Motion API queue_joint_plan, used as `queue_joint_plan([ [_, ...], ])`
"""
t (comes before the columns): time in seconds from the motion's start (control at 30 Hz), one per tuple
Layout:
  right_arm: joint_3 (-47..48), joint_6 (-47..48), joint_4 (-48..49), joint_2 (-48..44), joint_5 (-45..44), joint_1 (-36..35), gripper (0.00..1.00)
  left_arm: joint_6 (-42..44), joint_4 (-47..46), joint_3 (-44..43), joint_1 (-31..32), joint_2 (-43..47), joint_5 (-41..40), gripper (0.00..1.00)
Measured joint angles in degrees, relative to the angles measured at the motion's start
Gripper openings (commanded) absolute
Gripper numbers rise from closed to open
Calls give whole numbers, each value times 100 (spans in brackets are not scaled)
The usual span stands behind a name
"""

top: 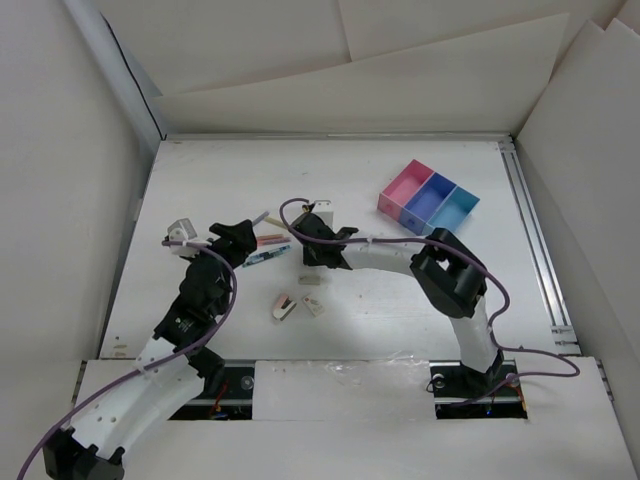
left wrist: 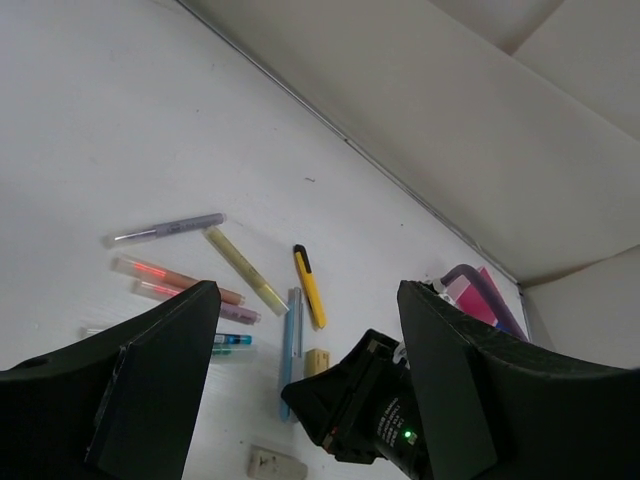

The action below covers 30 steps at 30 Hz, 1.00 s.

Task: Sort the stationery into containers
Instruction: Pick up the pen from the center of the board, then place the pen in the storage box.

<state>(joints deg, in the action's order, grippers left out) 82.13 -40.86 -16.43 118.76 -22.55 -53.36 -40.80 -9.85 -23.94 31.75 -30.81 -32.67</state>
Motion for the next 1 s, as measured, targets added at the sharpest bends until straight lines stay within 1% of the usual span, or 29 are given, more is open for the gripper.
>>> queue_joint_plan([
  [0.1,-85,-2,-57,-125,4,-2,0,-2,9,2,0,72,0,68],
  [0.2,-249,-11,-157,-498,24,-15,0,-4,26,2,0,107,-7,68],
  [0.47,-323,-11,-245,-2044,-153,-17,0,-4,26,31,0,109,15,68],
  [0.53,-372,-13,-225,-2369,-179,122,0,4,7,66,0,107,87,66],
  [0.63,-522,-63,-186,-2800,-151,662,0,129,-140,98,0,31,376,66],
  [0.73,-649,-184,-92,-3021,-173,1488,0,229,-343,98,0,-249,699,66],
  [0.87,-782,-444,74,-3010,-160,2514,0,376,-496,98,0,-748,1141,66],
  [1.0,-822,-649,205,-2776,68,3248,0,479,-511,98,0,-960,1480,66],
])
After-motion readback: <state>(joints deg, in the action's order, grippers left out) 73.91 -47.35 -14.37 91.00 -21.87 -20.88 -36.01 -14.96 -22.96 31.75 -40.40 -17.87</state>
